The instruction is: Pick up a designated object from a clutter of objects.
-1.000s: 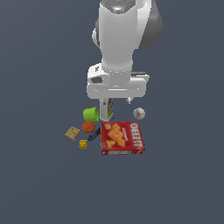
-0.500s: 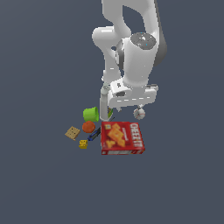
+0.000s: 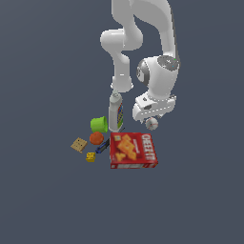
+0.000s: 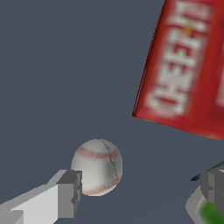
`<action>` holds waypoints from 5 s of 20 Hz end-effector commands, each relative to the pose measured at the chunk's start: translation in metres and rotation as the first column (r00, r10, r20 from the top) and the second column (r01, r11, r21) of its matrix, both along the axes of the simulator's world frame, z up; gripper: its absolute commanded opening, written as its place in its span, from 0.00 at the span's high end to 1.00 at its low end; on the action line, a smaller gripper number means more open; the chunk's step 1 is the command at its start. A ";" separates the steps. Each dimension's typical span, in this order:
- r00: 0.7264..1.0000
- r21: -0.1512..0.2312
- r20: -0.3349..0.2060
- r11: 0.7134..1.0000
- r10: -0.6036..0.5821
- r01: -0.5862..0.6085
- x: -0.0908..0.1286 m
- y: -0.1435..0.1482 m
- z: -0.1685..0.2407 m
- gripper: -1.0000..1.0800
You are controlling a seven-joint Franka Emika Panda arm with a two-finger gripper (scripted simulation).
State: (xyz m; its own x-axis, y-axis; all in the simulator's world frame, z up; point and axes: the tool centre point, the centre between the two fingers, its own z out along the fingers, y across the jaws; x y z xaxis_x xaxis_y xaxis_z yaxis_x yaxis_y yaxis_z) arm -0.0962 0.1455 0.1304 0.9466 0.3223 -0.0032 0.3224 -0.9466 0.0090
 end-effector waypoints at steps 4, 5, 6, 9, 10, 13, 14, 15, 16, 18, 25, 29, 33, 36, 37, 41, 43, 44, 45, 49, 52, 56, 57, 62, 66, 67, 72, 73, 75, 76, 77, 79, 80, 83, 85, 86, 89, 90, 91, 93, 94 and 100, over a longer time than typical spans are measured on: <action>0.998 0.006 0.001 0.998 0.057 -0.057 -0.026 0.019 -0.022 0.04; 0.998 0.006 0.001 0.998 0.064 -0.064 -0.030 0.021 -0.025 0.04; 0.998 0.007 0.000 0.998 0.070 -0.070 -0.033 0.023 -0.027 0.04; 0.997 0.009 0.000 0.997 0.083 -0.083 -0.039 0.027 -0.031 0.04; 0.996 0.009 0.000 0.996 0.085 -0.085 -0.040 0.028 -0.032 0.04; 0.996 0.009 -0.001 0.996 0.085 -0.085 -0.040 0.027 -0.032 0.04; 0.996 0.009 -0.001 0.996 0.085 -0.085 -0.040 0.027 -0.032 0.04; 0.996 0.009 -0.001 0.996 0.085 -0.085 -0.040 0.027 -0.033 0.04; 0.996 0.009 -0.001 0.996 0.085 -0.085 -0.040 0.027 -0.034 0.04; 0.996 0.010 -0.001 0.996 0.086 -0.086 -0.041 0.028 -0.038 0.04; 0.996 0.010 -0.001 0.996 0.087 -0.087 -0.042 0.028 -0.065 0.04; 0.996 0.010 0.000 0.996 0.088 -0.088 -0.042 0.028 -0.078 0.04; 0.996 0.010 0.000 0.996 0.088 -0.088 -0.042 0.028 -0.083 0.04; 0.996 0.009 0.000 0.996 0.087 -0.087 -0.041 0.028 -0.083 1.00; 0.996 0.009 0.000 0.996 0.087 -0.087 -0.041 0.028 -0.083 1.00; 0.996 0.009 0.000 0.996 0.087 -0.087 -0.041 0.028 -0.083 1.00; 0.996 0.009 0.000 0.996 0.087 -0.087 -0.041 0.028 -0.083 1.00; 0.996 0.009 0.000 0.996 0.087 -0.087 -0.041 0.028 -0.083 1.00; 0.996 0.009 0.000 0.996 0.087 -0.087 -0.041 0.028 -0.083 1.00; 0.996 0.009 0.000 0.996 0.087 -0.087 -0.041 0.028 -0.081 1.00; 0.996 0.009 0.000 0.996 0.087 -0.087 -0.039 0.029 -0.074 1.00; 0.996 0.009 0.000 0.996 0.087 -0.087 -0.036 0.030 -0.060 1.00; 0.996 0.010 0.000 0.996 0.088 -0.088 -0.035 0.031 -0.055 1.00; 0.996 0.011 -0.001 0.996 0.089 -0.089 -0.028 0.034 -0.025 1.00; 0.996 0.012 -0.001 0.996 0.089 -0.089 -0.020 0.038 0.007 1.00; 0.996 0.012 -0.001 0.996 0.089 -0.089 -0.018 0.039 0.016 1.00; 0.996 0.014 -0.001 0.996 0.090 -0.090 -0.007 0.044 0.060 1.00; 0.996 0.014 -0.001 0.996 0.090 -0.090 -0.004 0.045 0.069 1.00; 0.996 0.014 -0.001 0.996 0.090 -0.090 0.000 0.047 0.087 1.00; 0.996 0.014 -0.001 0.996 0.090 -0.090 0.003 0.048 0.096 1.00; 0.996 0.014 -0.001 0.996 0.090 -0.090 0.005 0.049 0.105 1.00; 0.996 0.014 -0.001 0.996 0.090 -0.090 0.010 0.051 0.124 1.00; 0.996 0.014 -0.001 0.996 0.090 -0.090 0.013 0.052 0.133 1.00; 0.996 0.013 -0.001 0.996 0.090 -0.090 0.021 0.055 0.161 1.00; 0.996 0.012 -0.001 0.996 0.089 -0.089 0.026 0.057 0.180 1.00; 0.996 0.012 -0.001 0.996 0.089 -0.089 0.029 0.058 0.189 1.00; 0.996 0.011 0.000 0.996 0.088 -0.088 0.036 0.061 0.213 1.00; 0.996 0.011 0.000 0.996 0.088 -0.088 0.039 0.062 0.220 1.00; 0.996 0.011 0.000 0.996 0.088 -0.088 0.041 0.063 0.227 1.00; 0.996 0.010 0.000 0.996 0.088 -0.088 0.045 0.064 0.238 1.00; 0.996 0.010 0.000 0.996 0.088 -0.088 0.046 0.065 0.243 1.00; 0.996 0.010 0.000 0.996 0.087 -0.087 0.054 0.067 0.264 1.00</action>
